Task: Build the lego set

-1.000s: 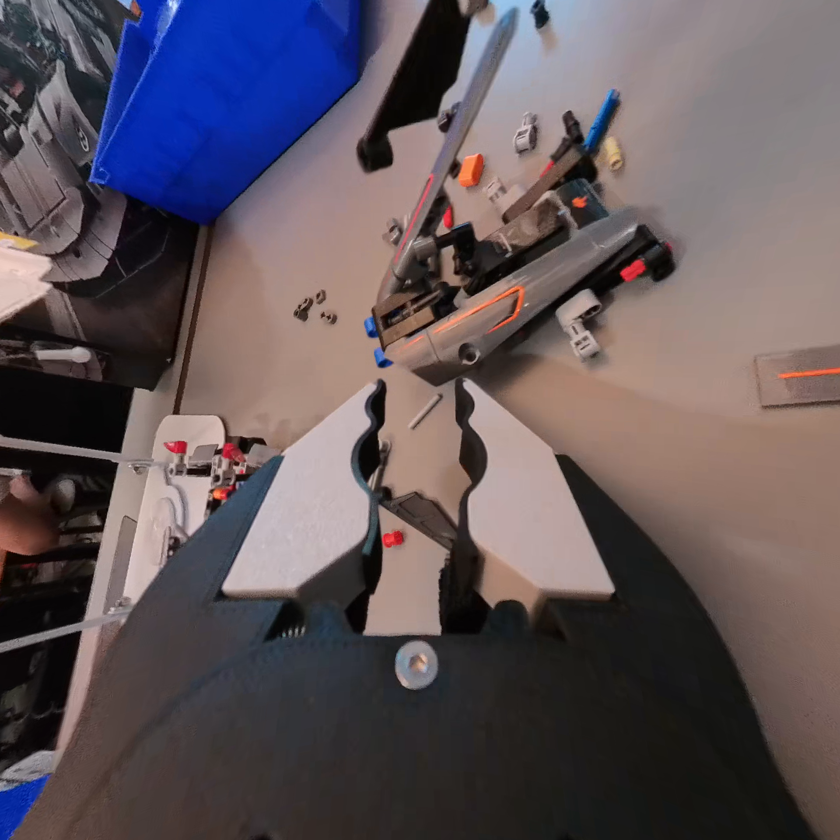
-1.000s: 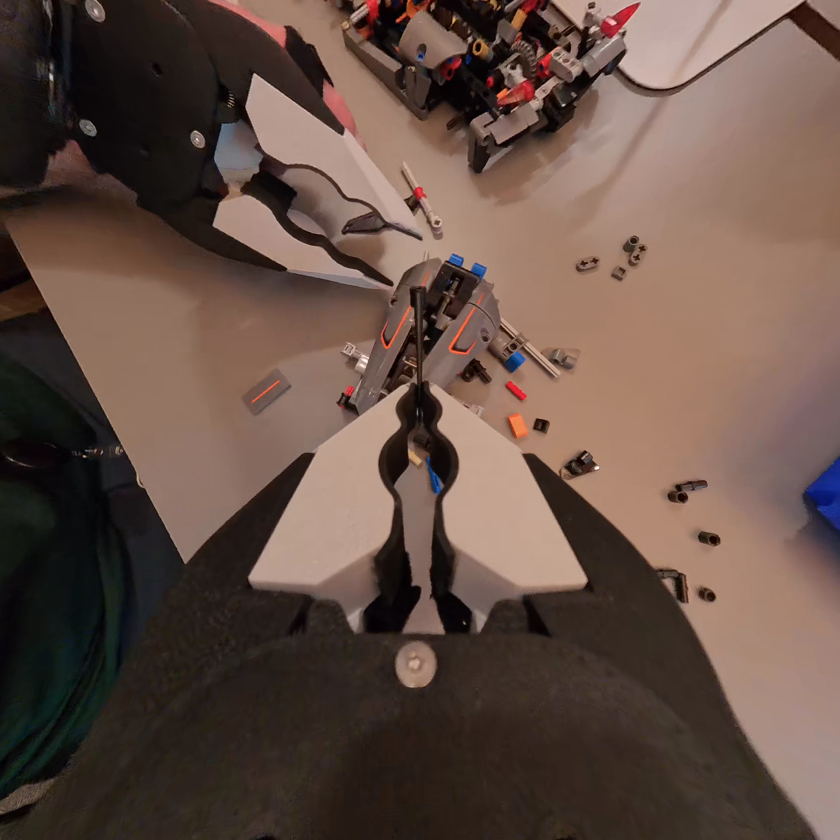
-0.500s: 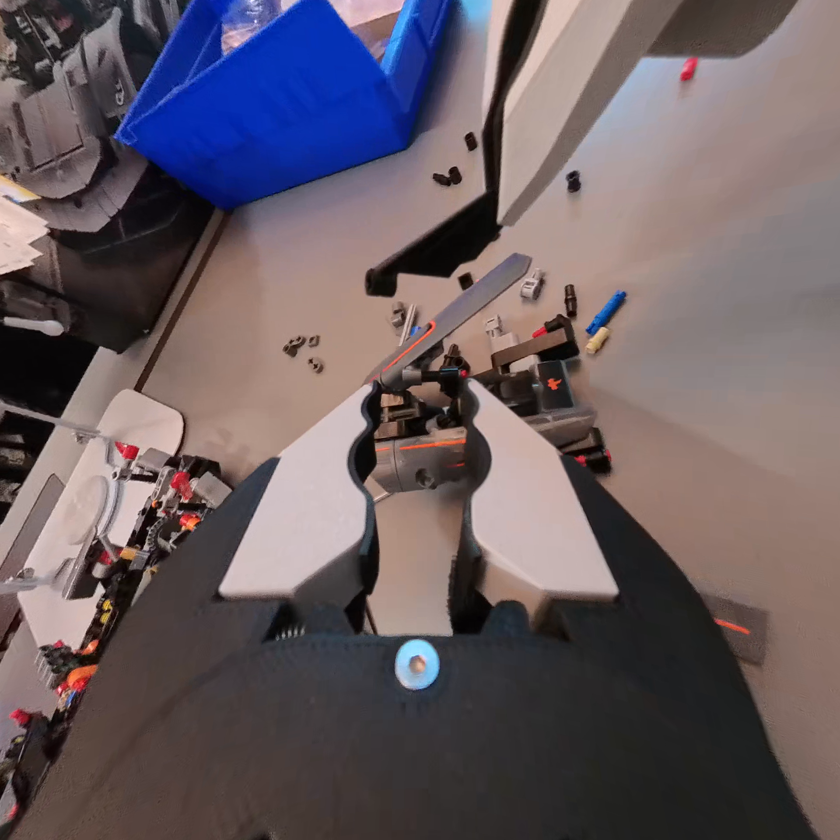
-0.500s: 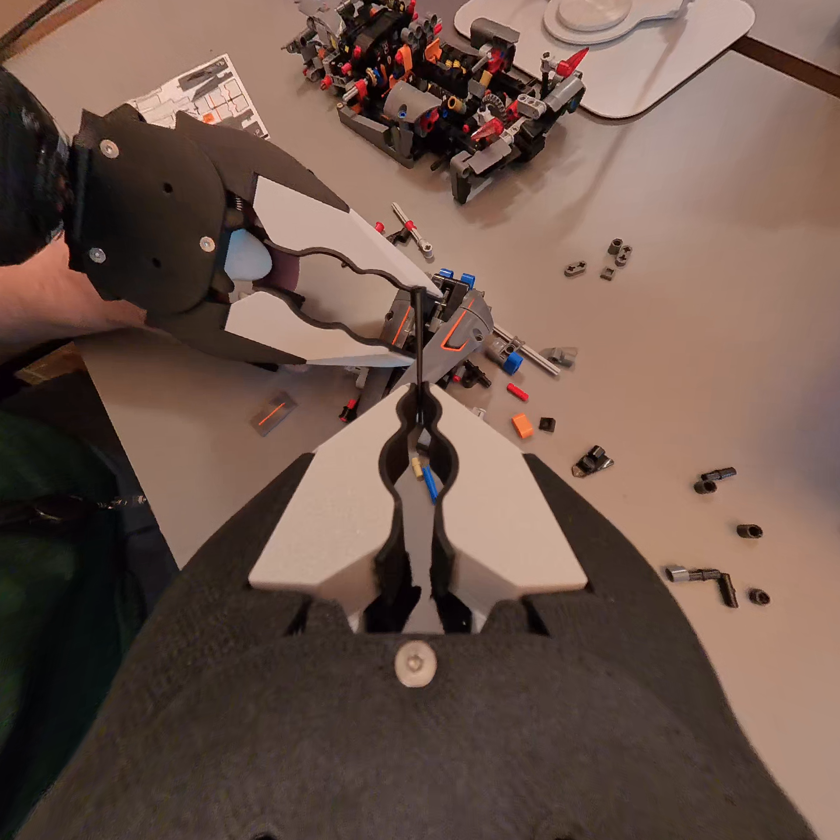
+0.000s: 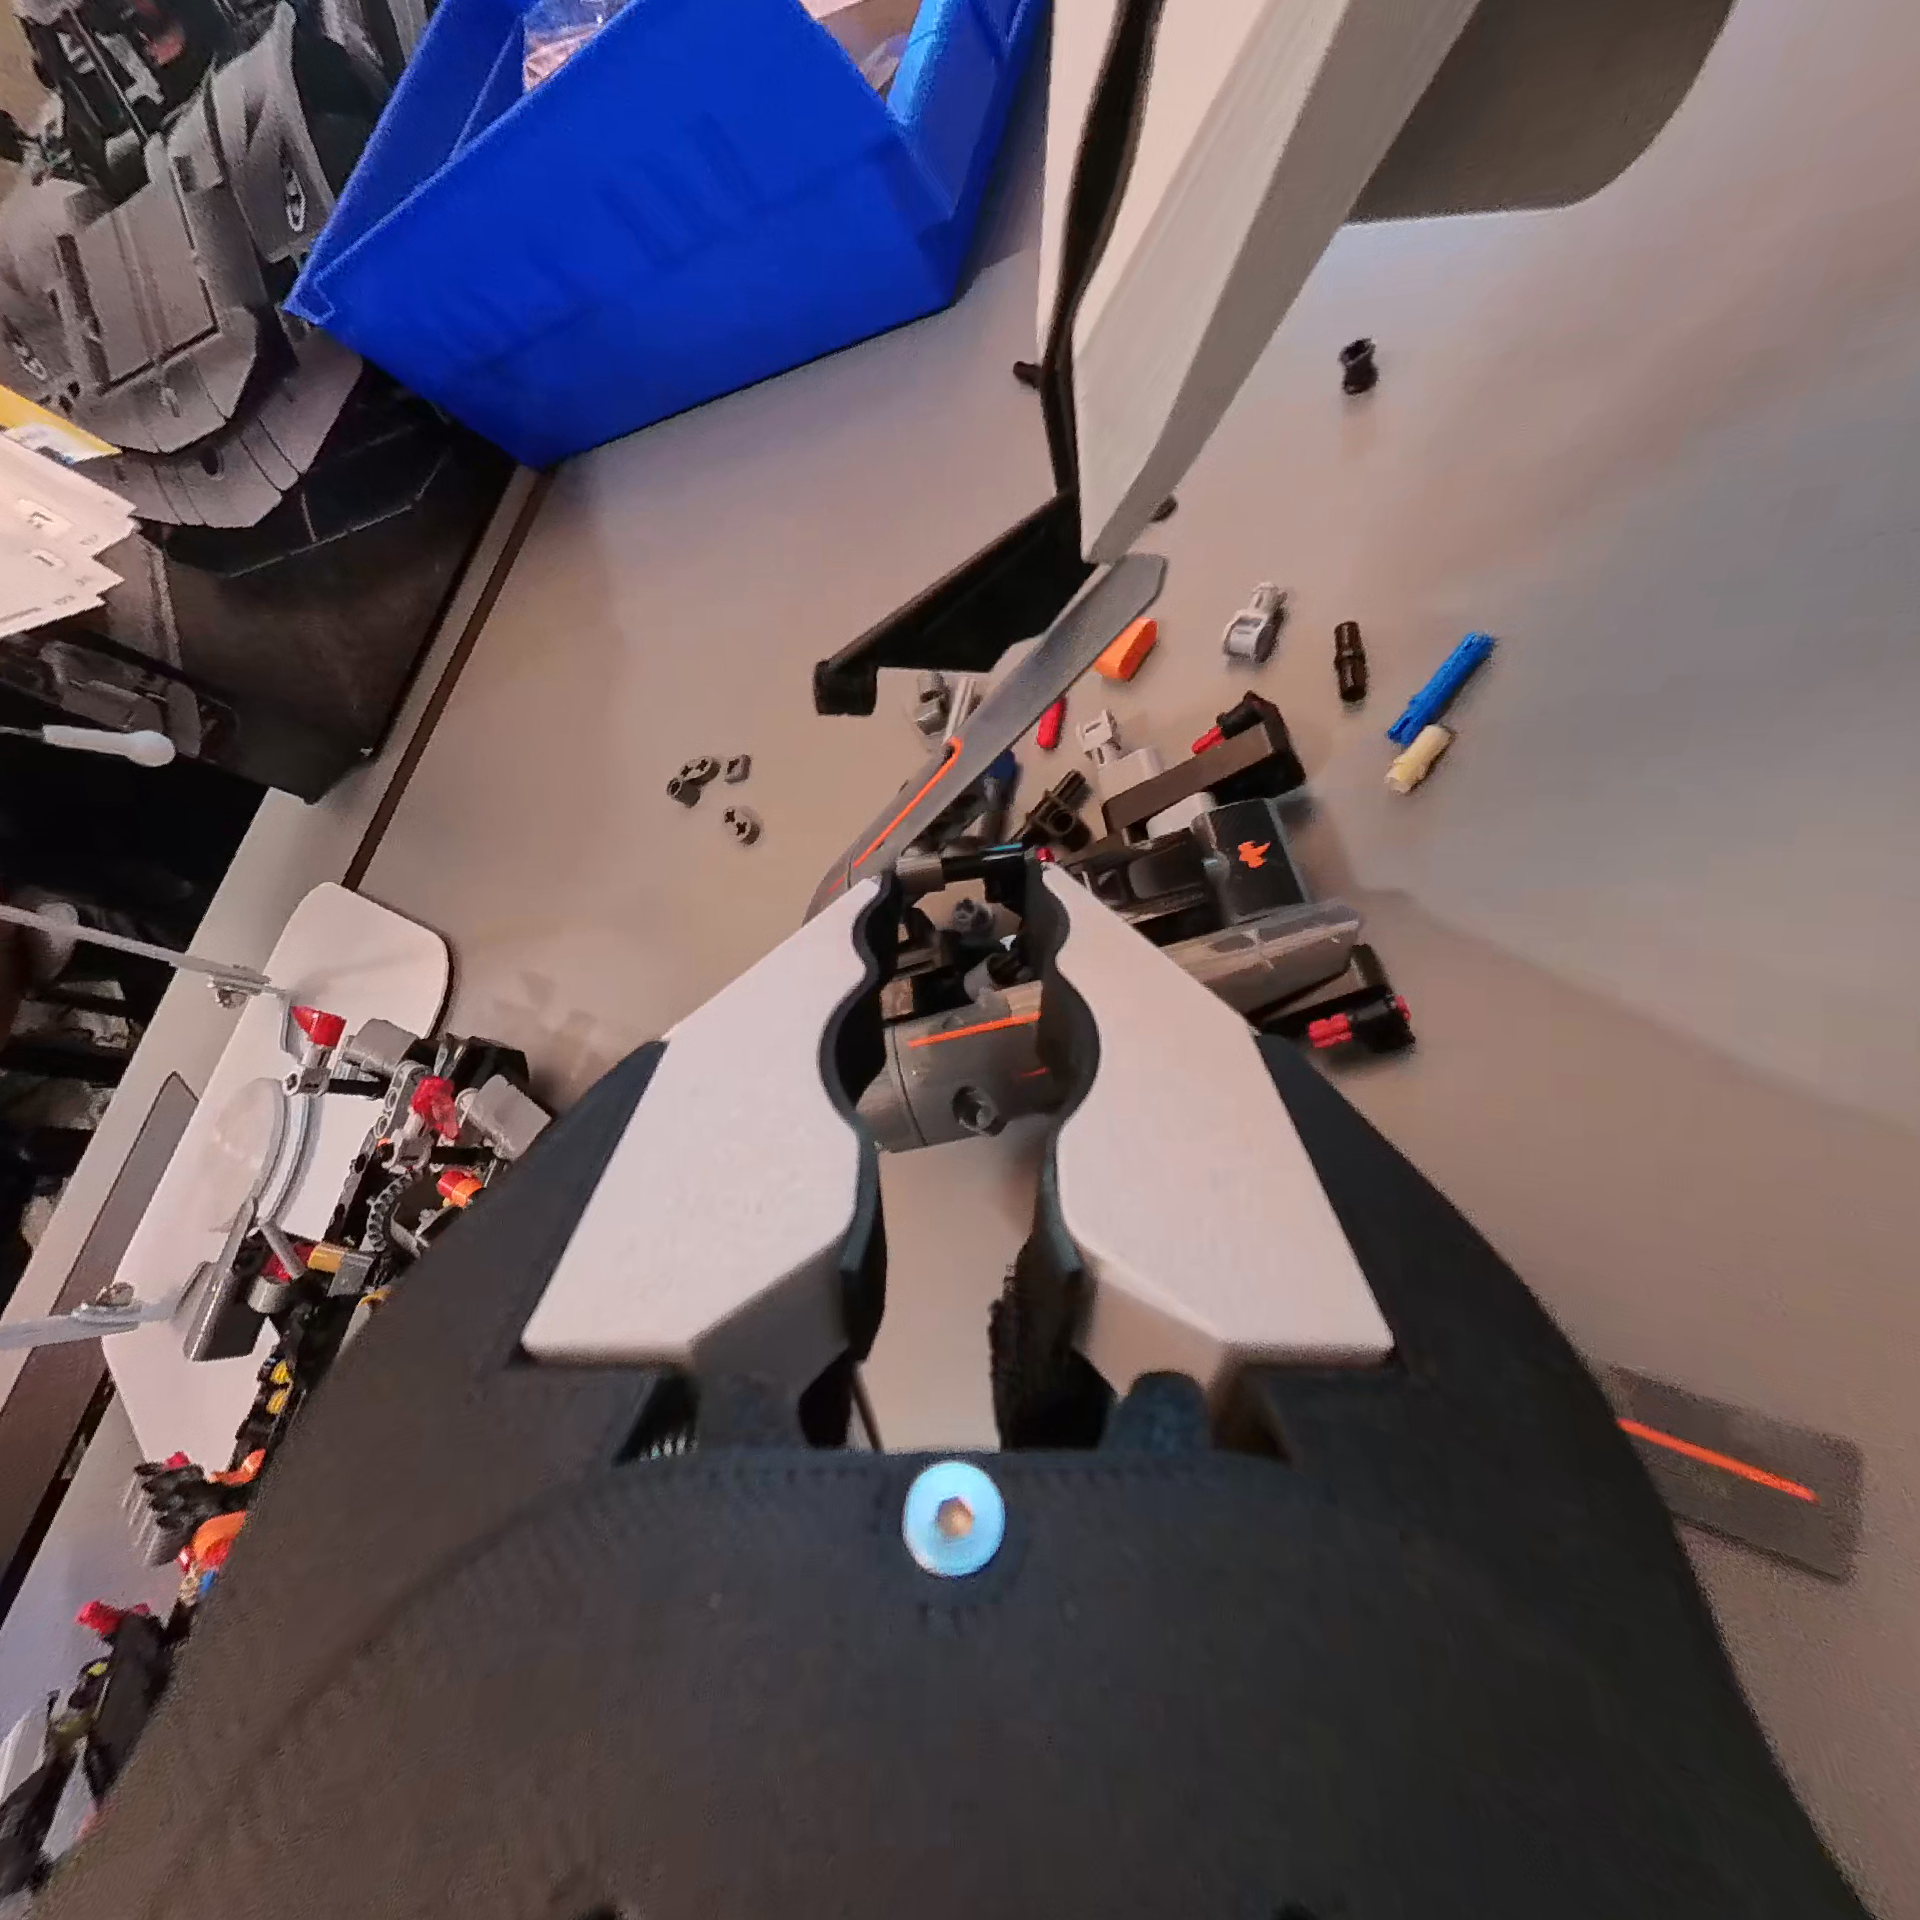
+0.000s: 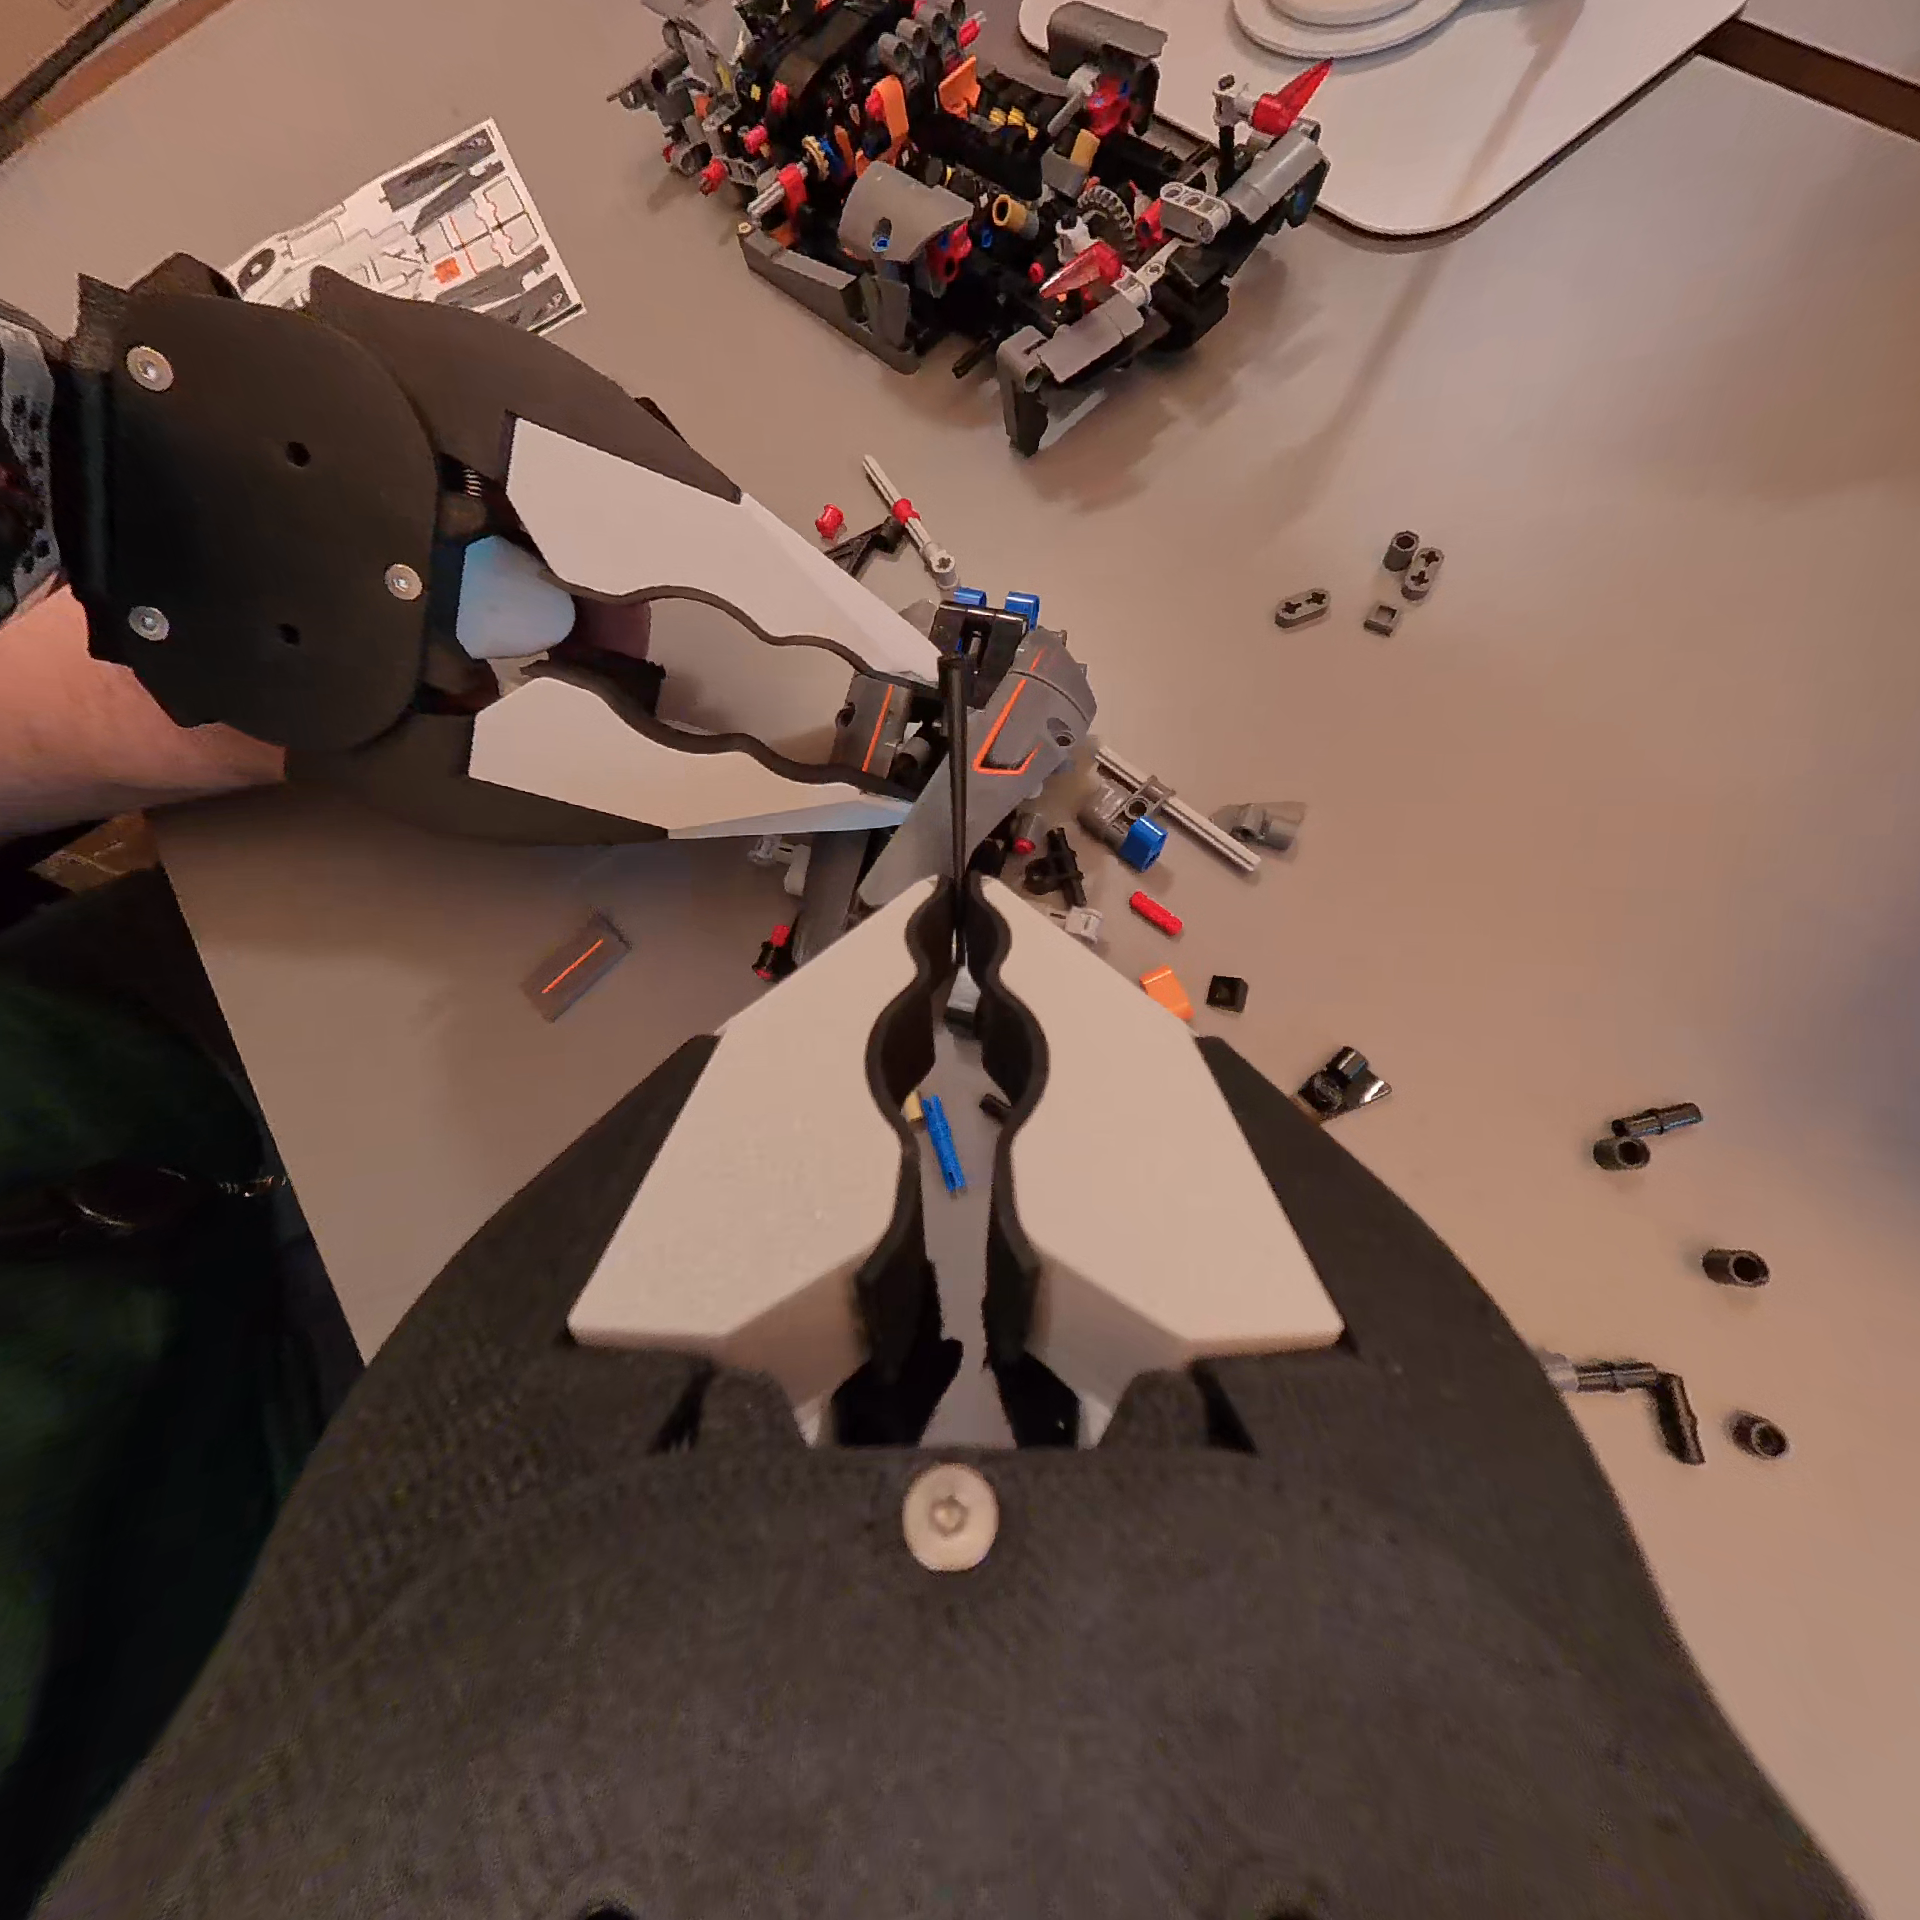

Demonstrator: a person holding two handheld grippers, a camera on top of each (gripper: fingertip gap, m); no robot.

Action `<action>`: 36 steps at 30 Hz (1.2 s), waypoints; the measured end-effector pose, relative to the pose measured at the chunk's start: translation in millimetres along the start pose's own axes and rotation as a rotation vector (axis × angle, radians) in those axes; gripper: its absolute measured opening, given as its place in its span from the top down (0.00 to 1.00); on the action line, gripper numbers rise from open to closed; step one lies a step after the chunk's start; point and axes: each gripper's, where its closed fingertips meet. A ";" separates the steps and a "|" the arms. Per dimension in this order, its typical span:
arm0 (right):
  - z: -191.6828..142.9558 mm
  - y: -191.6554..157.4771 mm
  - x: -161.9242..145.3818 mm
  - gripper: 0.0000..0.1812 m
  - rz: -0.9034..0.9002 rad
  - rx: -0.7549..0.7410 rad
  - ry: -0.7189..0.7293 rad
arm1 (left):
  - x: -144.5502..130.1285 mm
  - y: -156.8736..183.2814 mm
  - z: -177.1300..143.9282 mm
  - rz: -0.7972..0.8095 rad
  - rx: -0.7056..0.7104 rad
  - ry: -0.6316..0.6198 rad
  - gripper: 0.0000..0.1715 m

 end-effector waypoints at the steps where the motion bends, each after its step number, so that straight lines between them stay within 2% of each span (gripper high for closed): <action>1: 0.7 0.6 0.3 1.00 0.004 -0.002 -0.004 | -0.7 -0.6 -0.2 0.004 0.000 0.000 0.88; 8: 6.6 -8.1 5.8 1.00 0.020 -0.020 -0.031 | -1.8 -4.2 -2.3 0.050 0.009 0.020 0.88; 15: 13.1 -11.7 8.8 1.00 0.023 -0.038 -0.044 | -5.4 -17.8 -4.2 0.016 0.068 0.037 0.84; 22: 15.9 -12.8 10.7 1.00 0.066 -0.060 -0.075 | -8.7 -16.1 -2.0 0.024 0.066 0.017 0.89; 28: 20.0 -14.1 14.6 1.00 0.097 -0.147 -0.160 | -9.6 -22.0 -1.6 0.009 0.093 0.027 0.86; 36: 28.6 -26.2 23.0 1.00 0.196 -0.241 -0.143 | -7.6 -26.3 -0.5 0.000 0.098 0.055 0.84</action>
Point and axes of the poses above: each gripper's, where its closed fingertips meet, z out along the fingers, x out of its top, y = z × x across the jaws, and after that the axes turned 2 degrees about x, right-handed
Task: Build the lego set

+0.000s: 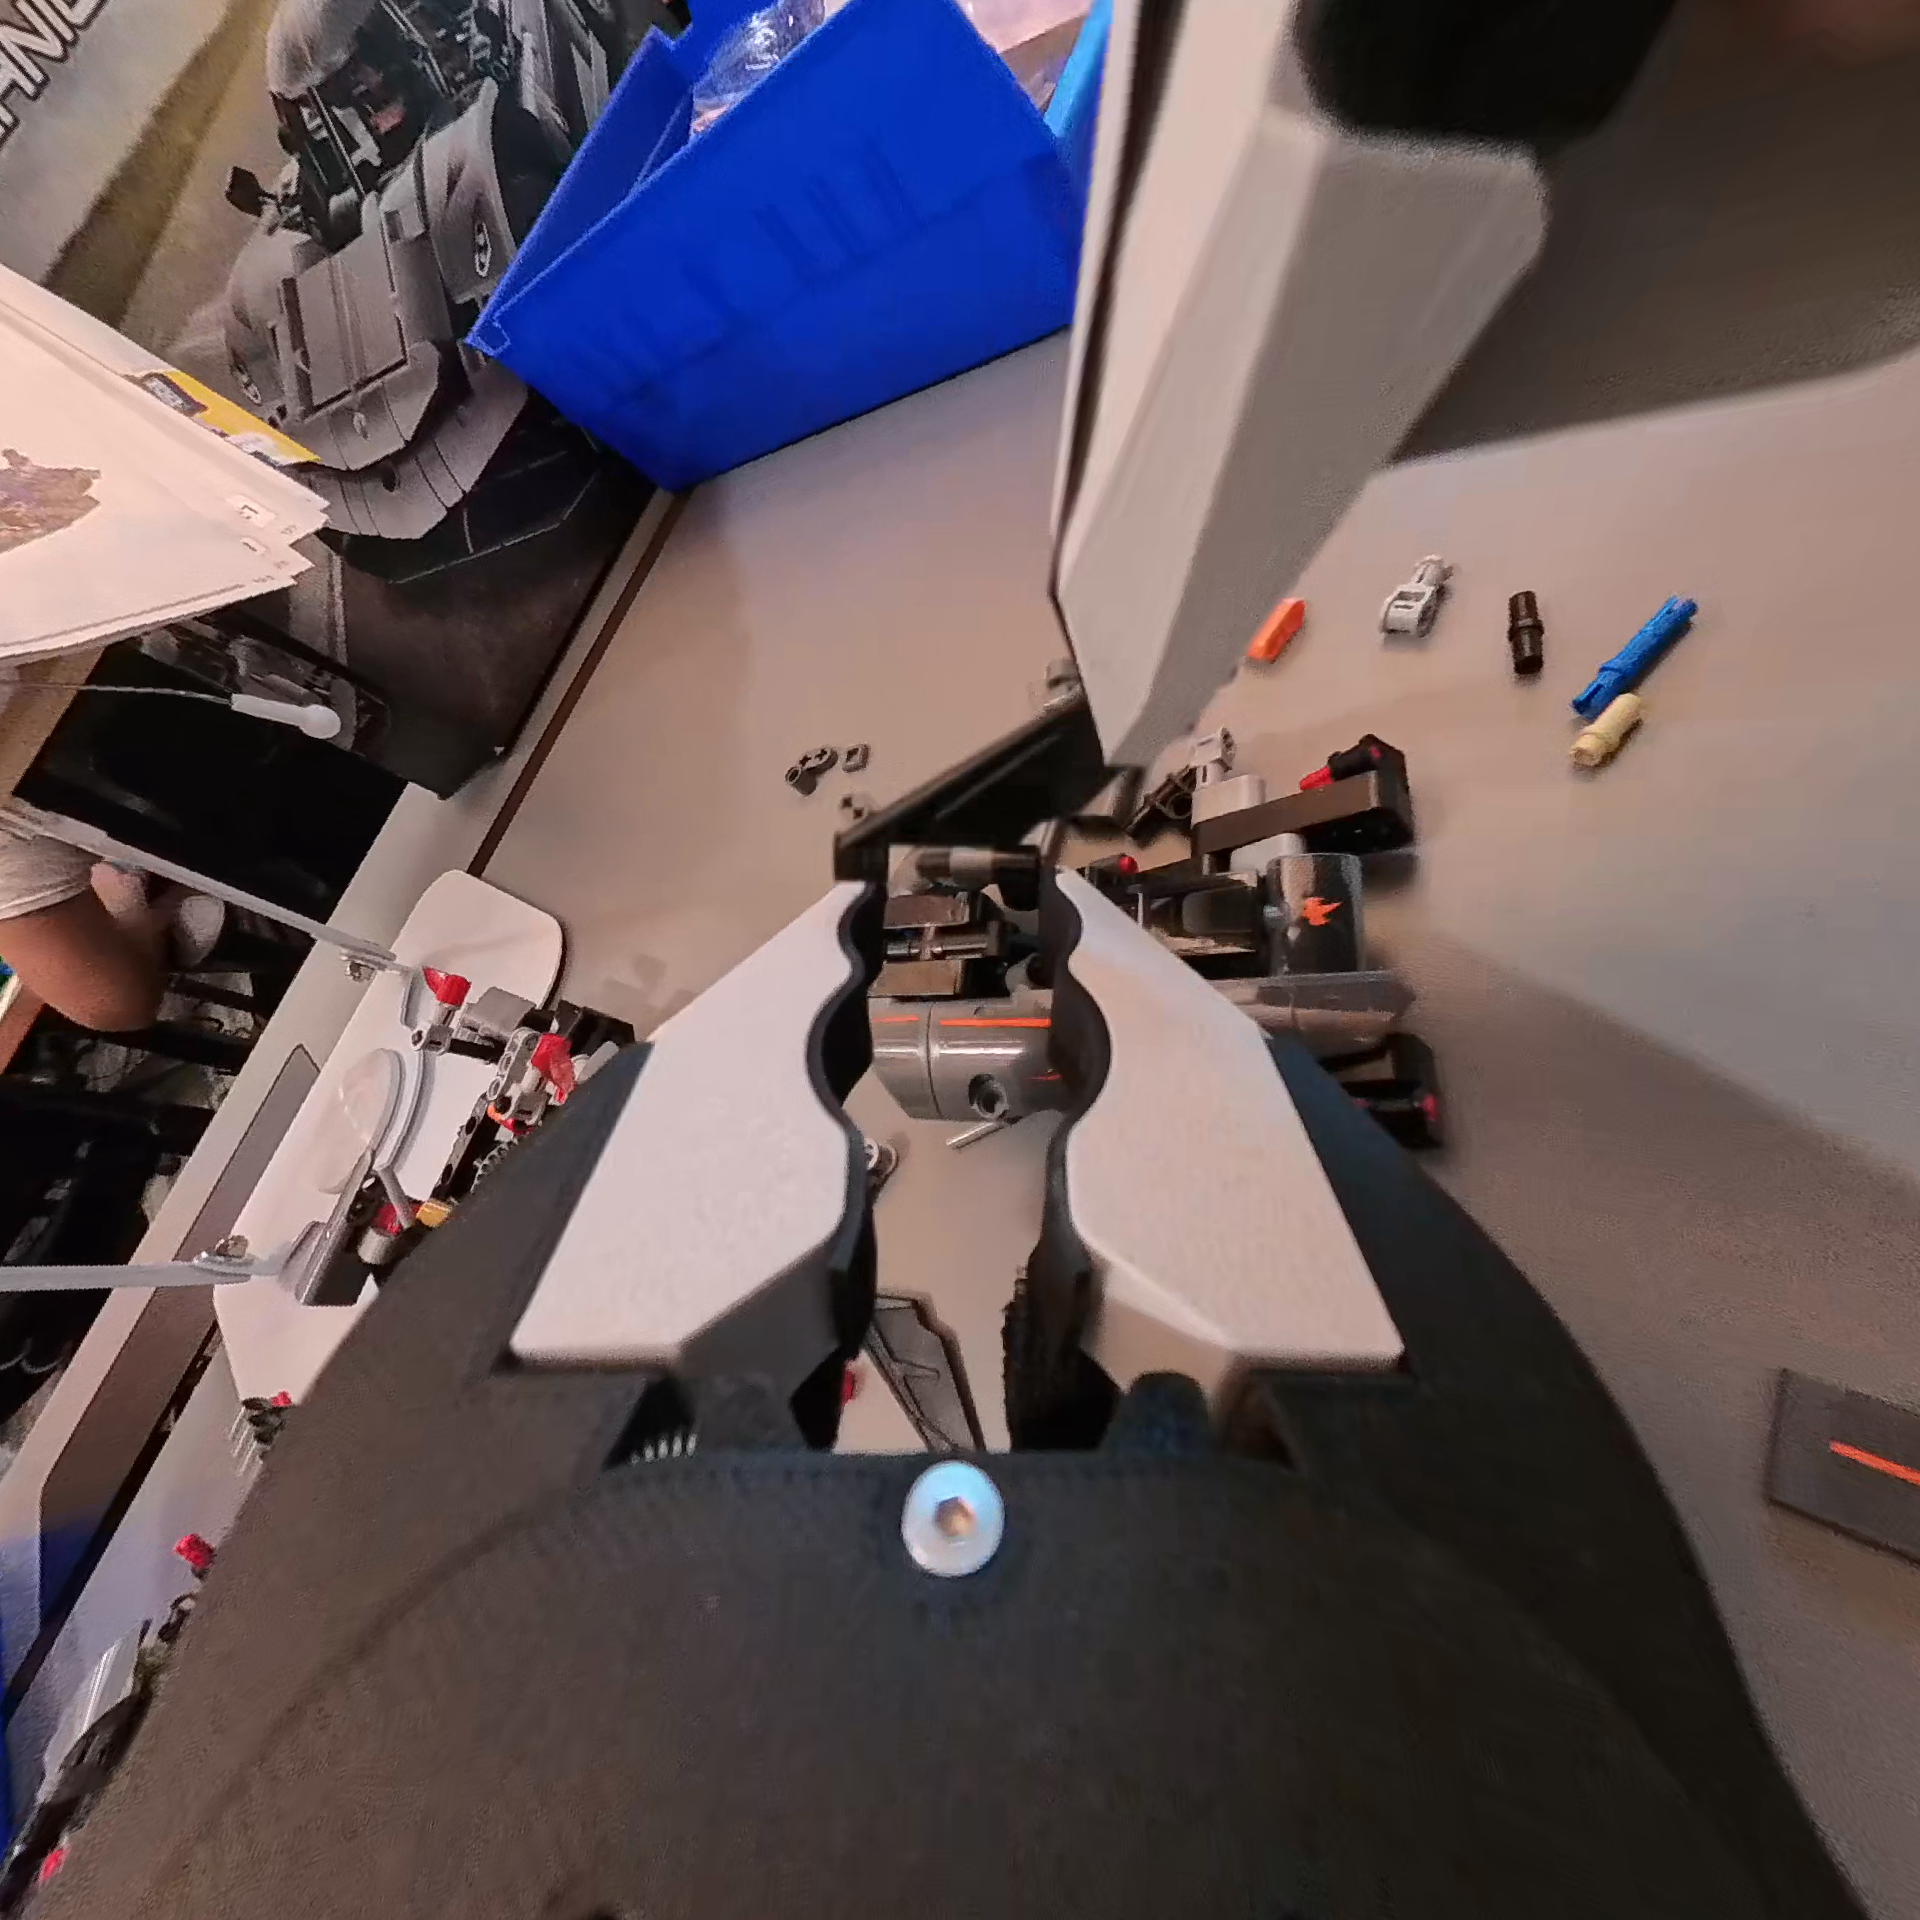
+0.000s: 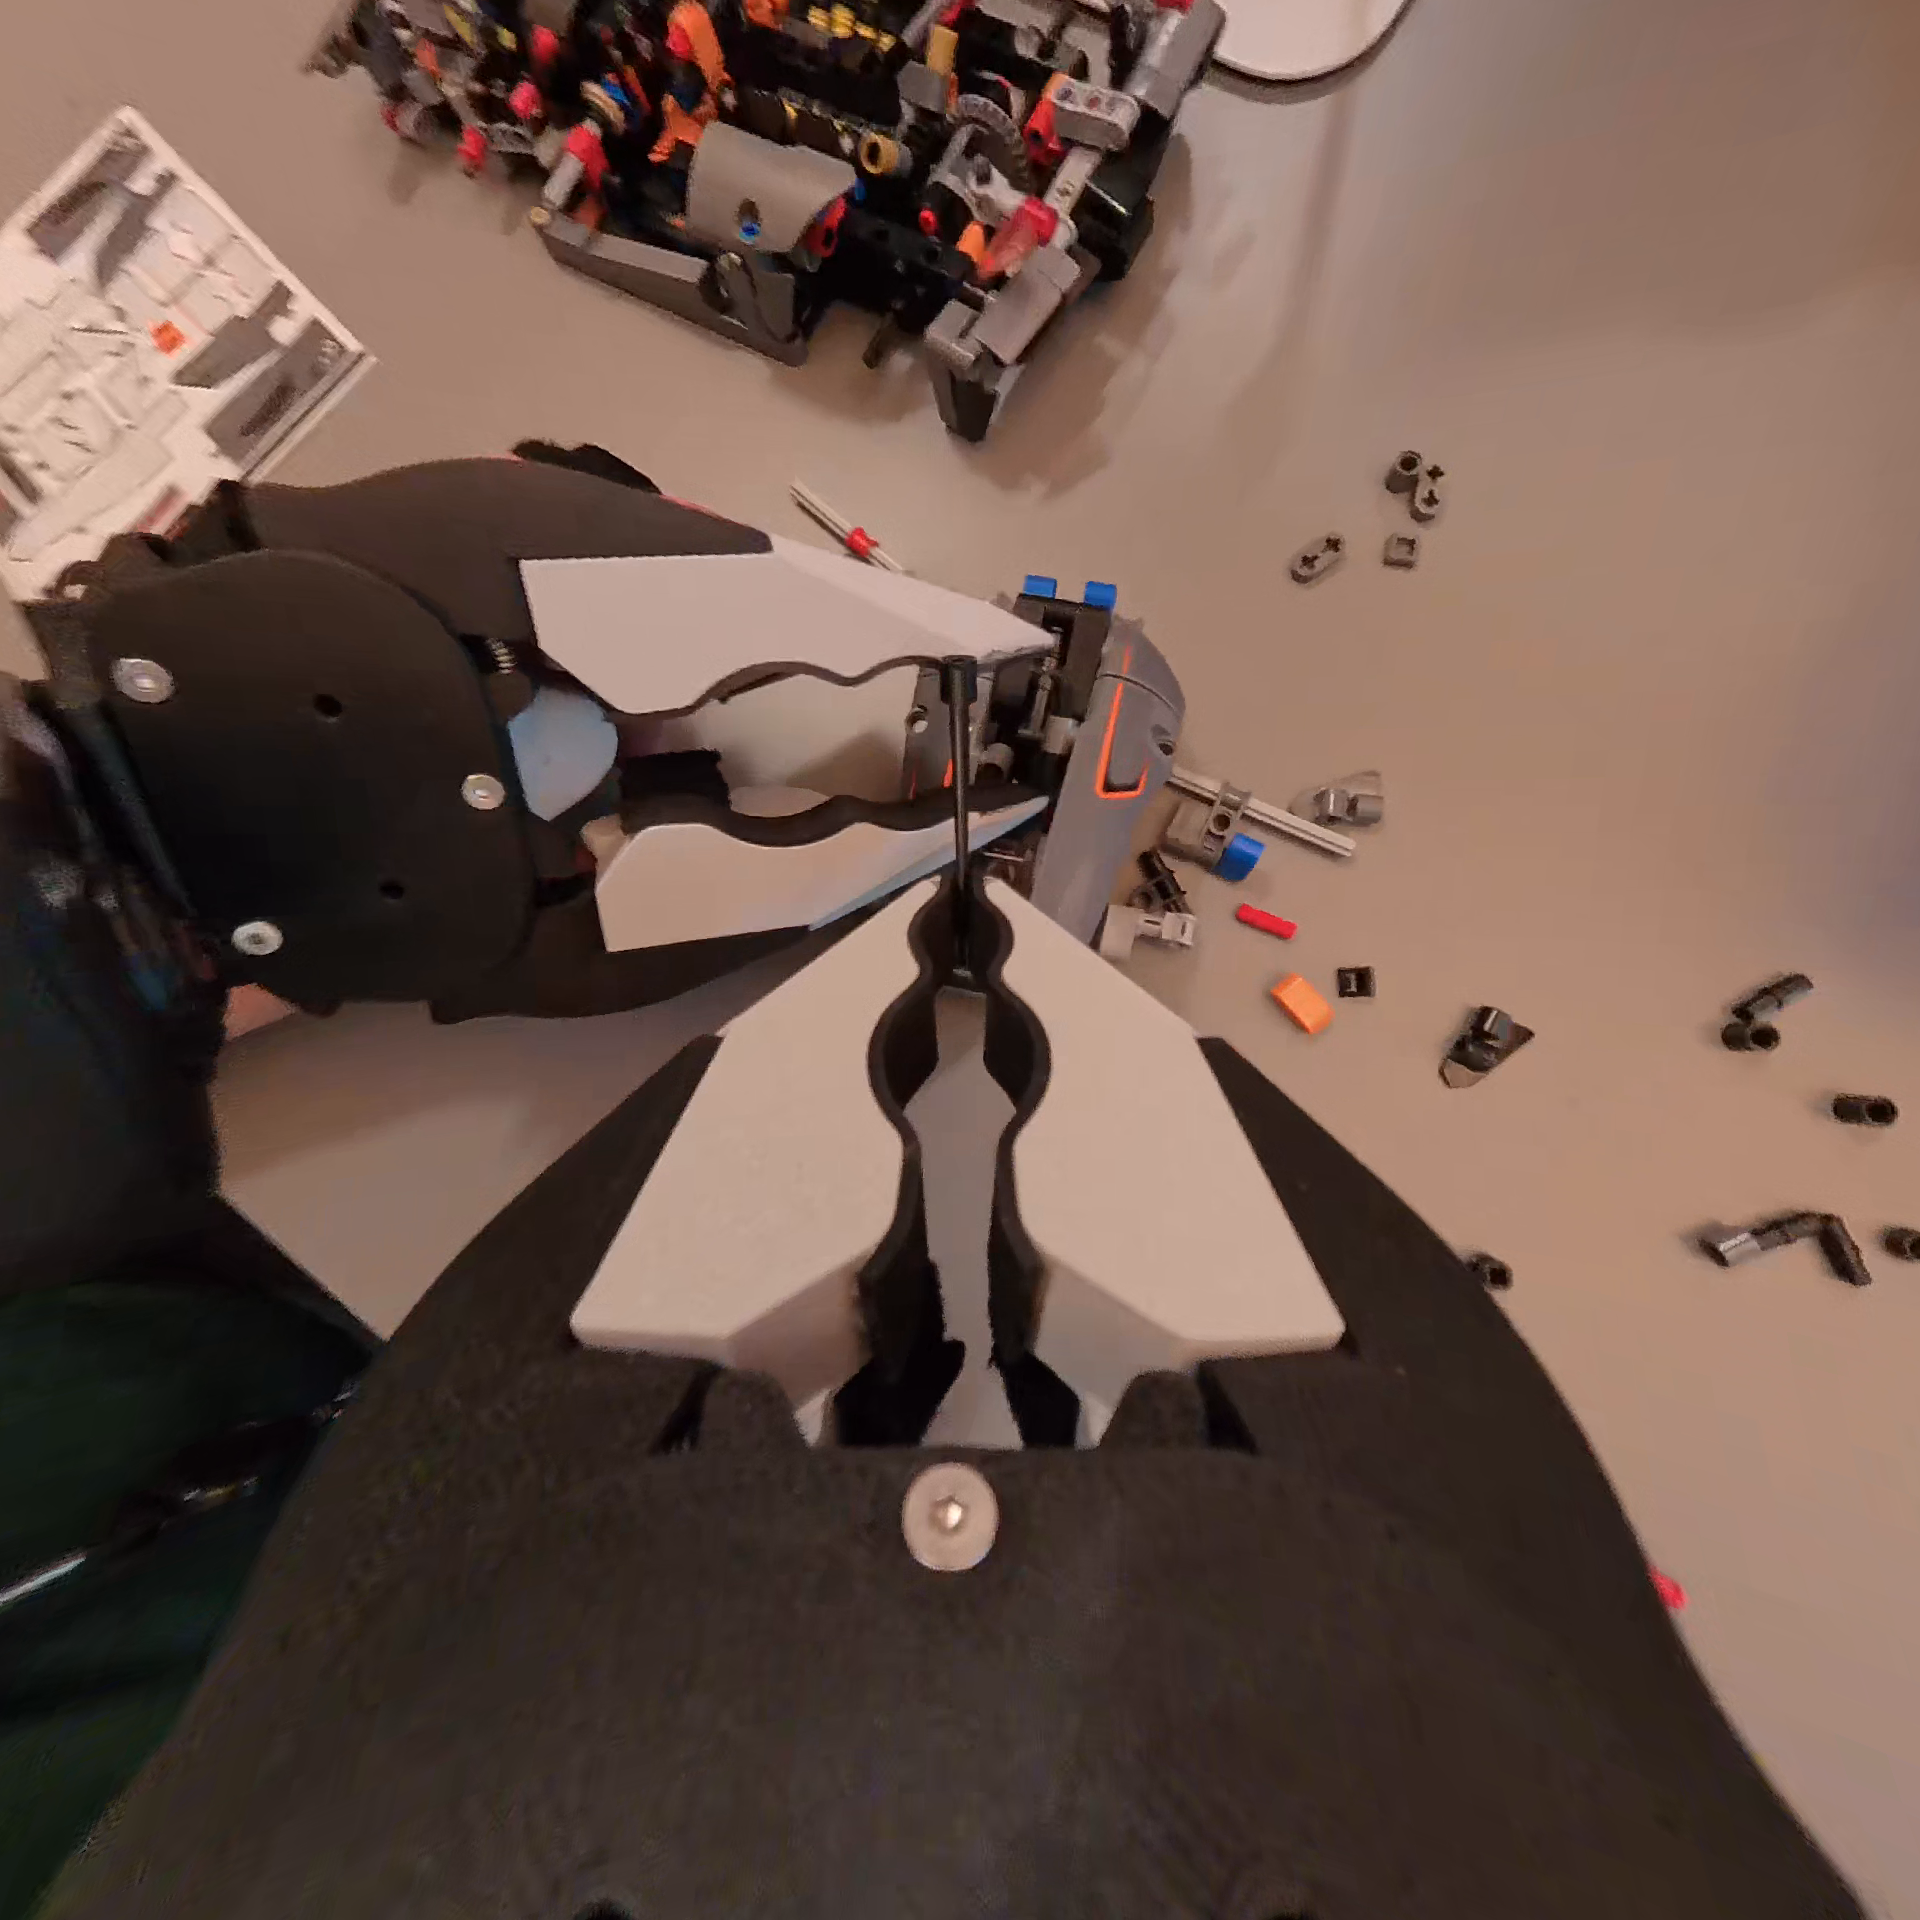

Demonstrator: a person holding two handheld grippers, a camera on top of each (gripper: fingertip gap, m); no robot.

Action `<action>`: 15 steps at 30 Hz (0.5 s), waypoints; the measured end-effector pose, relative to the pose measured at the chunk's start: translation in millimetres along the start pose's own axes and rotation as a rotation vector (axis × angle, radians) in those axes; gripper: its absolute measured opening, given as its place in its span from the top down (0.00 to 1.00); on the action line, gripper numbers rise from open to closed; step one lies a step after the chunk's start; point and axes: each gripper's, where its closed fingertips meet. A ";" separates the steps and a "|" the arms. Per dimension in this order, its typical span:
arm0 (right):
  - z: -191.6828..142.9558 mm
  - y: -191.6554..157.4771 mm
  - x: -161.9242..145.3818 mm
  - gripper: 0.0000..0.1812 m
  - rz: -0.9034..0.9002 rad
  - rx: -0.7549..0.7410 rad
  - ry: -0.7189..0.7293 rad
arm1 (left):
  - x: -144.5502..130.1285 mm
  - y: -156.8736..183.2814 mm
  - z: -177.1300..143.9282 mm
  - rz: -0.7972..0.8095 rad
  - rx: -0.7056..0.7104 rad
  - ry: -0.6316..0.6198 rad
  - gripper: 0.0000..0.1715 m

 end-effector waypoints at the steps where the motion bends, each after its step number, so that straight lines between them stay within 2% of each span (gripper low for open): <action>1: 2.8 1.0 -2.4 1.00 0.004 -0.027 -0.004 | 0.0 -0.1 0.4 -0.001 0.000 0.000 0.84; 8: 8.8 9.7 -3.5 1.00 0.031 -0.195 0.059 | -3.8 -2.6 5.9 -0.023 0.003 -0.006 0.83; 15: 17.9 16.4 -6.9 1.00 0.024 -0.225 0.061 | -7.2 -6.4 8.8 -0.034 0.027 -0.018 0.83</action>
Point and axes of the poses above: each gripper's, where its closed fingertips meet, z out along the fingers, x out of its top, y = z × x across the jaws, and after that the axes turned 2 degrees about x, right-handed
